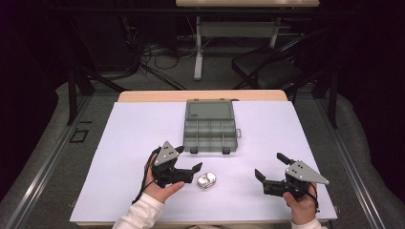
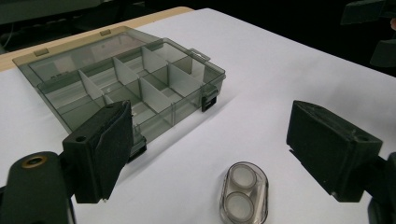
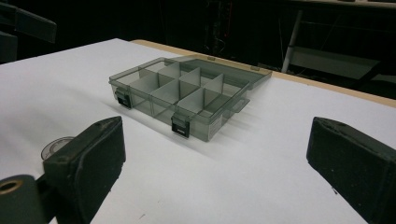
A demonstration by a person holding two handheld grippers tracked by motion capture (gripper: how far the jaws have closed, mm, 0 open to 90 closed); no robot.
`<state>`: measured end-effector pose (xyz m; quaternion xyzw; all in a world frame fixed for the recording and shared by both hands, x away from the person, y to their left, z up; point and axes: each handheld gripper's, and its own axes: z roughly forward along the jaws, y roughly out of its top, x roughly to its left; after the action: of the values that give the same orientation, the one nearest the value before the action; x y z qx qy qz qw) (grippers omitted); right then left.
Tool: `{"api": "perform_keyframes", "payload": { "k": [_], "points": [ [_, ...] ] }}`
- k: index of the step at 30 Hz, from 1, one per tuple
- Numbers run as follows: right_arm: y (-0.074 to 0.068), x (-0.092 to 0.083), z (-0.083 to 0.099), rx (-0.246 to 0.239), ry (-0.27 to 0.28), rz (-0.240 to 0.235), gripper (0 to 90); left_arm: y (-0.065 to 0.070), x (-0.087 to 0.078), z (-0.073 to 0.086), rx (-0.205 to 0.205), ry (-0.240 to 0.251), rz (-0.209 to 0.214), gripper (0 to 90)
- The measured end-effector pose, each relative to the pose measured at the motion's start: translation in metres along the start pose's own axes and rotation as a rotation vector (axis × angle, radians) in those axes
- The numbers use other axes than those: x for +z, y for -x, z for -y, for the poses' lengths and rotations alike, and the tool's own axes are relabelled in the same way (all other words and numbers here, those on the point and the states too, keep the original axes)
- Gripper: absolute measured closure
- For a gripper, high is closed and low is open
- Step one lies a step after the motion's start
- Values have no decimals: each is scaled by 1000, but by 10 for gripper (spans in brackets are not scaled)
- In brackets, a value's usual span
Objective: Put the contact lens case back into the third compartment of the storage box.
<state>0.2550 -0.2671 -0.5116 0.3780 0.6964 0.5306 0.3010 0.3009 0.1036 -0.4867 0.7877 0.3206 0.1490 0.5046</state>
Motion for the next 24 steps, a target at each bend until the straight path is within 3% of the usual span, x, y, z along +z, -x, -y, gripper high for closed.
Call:
{"api": "perform_keyframes", "payload": {
  "k": [10, 19, 24],
  "points": [
    [-1, 1, 0, -12, -3, -7, 48, -2, 7, -9, 39, -121, -4, 166],
    [-1, 2, 0, -13, -3, -9, 49, -4, 13, -9, 41, -176, 4, 189],
    [-1, 2, 0, -16, -10, -10, 52, -5, 19, -8, 48, -235, 11, 189]
  ]
}}
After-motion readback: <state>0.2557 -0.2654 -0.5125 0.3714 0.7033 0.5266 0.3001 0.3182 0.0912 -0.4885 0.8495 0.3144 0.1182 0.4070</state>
